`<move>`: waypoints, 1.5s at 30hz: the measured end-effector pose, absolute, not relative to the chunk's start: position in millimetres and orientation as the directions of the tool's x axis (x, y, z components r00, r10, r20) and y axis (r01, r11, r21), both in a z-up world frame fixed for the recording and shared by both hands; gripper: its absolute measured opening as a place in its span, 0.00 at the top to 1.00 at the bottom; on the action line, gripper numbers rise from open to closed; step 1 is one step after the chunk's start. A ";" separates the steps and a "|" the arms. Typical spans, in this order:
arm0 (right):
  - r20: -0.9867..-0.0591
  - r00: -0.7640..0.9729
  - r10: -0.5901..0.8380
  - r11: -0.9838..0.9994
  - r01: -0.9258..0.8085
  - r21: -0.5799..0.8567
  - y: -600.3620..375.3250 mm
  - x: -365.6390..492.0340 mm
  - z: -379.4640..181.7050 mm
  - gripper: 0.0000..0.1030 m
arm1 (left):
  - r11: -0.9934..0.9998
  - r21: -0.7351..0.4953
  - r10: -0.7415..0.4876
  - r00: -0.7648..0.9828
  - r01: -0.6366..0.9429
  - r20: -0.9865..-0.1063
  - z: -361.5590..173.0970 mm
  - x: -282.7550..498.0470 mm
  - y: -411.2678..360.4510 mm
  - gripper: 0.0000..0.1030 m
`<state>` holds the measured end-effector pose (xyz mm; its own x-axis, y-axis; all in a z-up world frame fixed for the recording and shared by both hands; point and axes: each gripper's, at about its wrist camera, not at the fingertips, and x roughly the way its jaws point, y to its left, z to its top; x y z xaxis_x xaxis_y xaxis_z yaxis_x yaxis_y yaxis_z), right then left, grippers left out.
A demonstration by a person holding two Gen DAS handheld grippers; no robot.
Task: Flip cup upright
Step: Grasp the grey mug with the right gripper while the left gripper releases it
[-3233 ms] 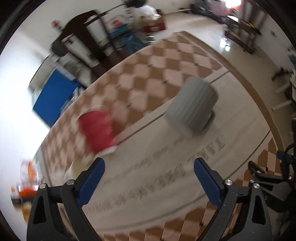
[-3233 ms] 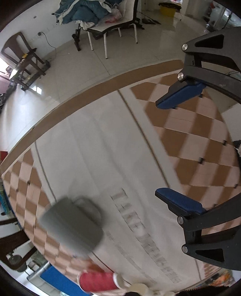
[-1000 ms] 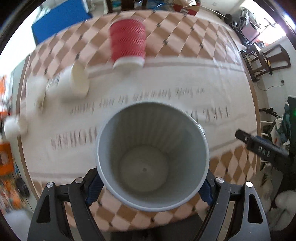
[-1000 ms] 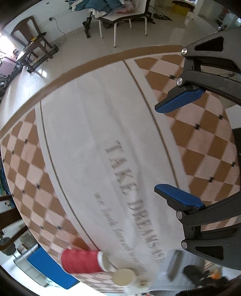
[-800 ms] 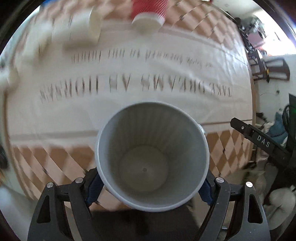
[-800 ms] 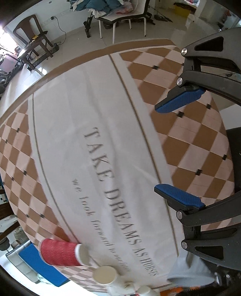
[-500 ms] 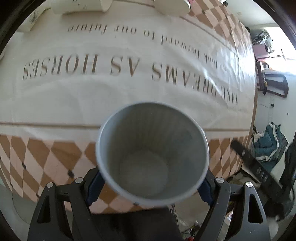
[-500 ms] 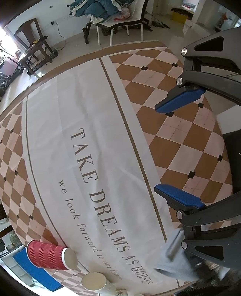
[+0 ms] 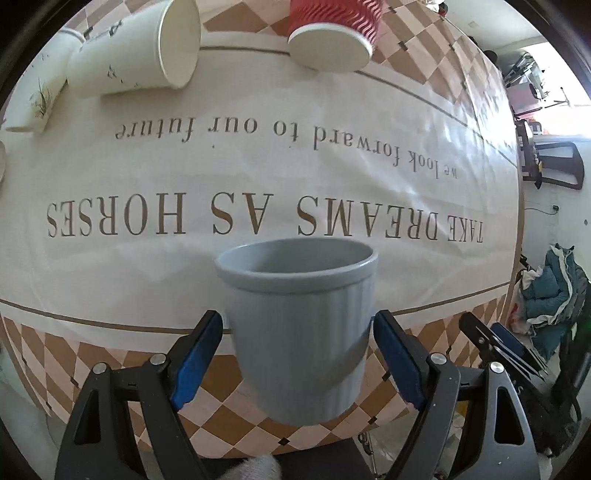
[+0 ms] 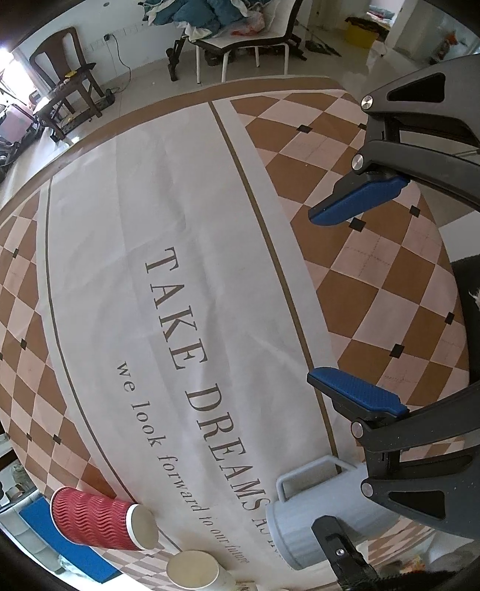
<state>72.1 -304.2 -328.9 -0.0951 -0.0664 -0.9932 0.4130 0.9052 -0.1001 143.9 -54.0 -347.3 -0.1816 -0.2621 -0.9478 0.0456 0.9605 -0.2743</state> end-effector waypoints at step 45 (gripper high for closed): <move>-0.996 -0.087 0.004 0.998 -0.057 0.009 -90.5 131.1 -322.2 0.14 | 0.982 0.168 0.176 0.094 -0.086 -0.980 -349.6 80.7 100.6 0.00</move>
